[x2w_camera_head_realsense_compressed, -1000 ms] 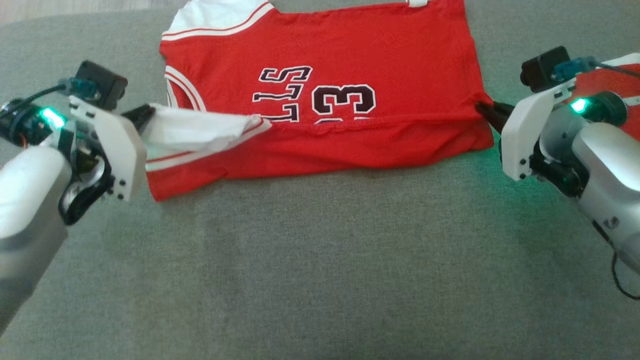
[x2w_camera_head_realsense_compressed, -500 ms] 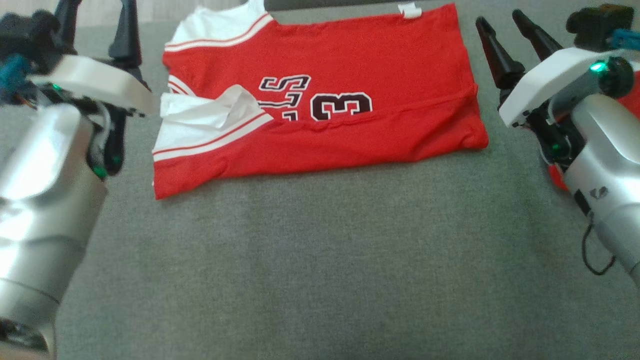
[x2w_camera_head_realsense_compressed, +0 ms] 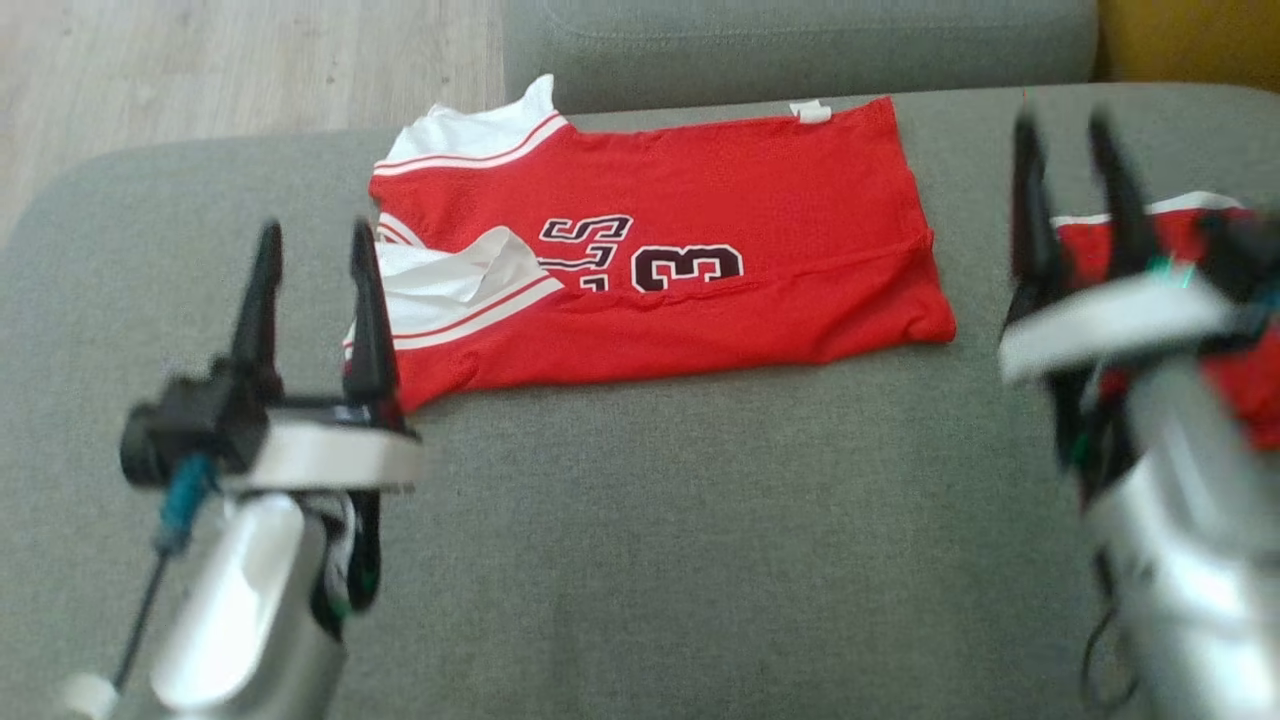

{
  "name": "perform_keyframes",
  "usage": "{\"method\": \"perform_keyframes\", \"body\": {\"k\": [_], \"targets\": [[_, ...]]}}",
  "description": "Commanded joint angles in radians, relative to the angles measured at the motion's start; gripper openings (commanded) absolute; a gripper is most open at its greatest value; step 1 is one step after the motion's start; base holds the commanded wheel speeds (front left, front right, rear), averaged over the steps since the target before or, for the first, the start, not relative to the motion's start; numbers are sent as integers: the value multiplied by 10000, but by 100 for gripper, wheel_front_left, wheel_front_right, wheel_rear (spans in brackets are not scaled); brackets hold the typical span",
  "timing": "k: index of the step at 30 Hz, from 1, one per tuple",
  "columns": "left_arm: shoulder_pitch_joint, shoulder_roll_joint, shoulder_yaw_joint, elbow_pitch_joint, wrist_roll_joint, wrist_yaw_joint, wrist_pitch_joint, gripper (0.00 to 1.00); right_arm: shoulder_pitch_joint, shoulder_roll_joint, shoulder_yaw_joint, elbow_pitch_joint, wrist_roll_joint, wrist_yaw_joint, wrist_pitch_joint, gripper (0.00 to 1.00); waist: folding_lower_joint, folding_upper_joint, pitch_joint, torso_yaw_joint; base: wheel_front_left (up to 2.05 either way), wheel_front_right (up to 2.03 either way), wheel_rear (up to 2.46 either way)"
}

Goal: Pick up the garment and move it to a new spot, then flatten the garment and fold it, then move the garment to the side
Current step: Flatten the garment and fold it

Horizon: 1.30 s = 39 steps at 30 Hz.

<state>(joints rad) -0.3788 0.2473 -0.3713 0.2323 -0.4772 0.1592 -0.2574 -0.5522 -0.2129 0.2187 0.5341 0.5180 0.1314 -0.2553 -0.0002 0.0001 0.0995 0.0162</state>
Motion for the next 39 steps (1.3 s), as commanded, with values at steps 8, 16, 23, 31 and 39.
{"method": "perform_keyframes", "body": {"k": [8,16,23,31,39], "targets": [[1245,-707,1333,-361,1092,-408,-42,100,3004,1541,-1374,-2248,-2332,-7,-63,100,2,-1,-203,15,0,0,0],[1331,-953,2048,150,1579,-785,-43,100,3229,1622,-1081,-2716,-2068,-7,-64,100,2,-1,173,-328,0,0,0],[415,-772,2325,2199,1772,-372,320,100,2926,1625,-788,-2936,-1892,-7,-64,100,2,-1,772,-627,0,0,0],[-715,-530,2315,4251,1593,-488,1270,100,2770,1626,-654,-2979,-1693,-7,-64,100,2,-1,1356,-817,0,0,0],[-1381,-334,2387,5538,1375,-571,1746,100,2575,1626,-544,-3072,-1568,-7,-64,100,2,-1,1677,-1049,0,0,0]]}}
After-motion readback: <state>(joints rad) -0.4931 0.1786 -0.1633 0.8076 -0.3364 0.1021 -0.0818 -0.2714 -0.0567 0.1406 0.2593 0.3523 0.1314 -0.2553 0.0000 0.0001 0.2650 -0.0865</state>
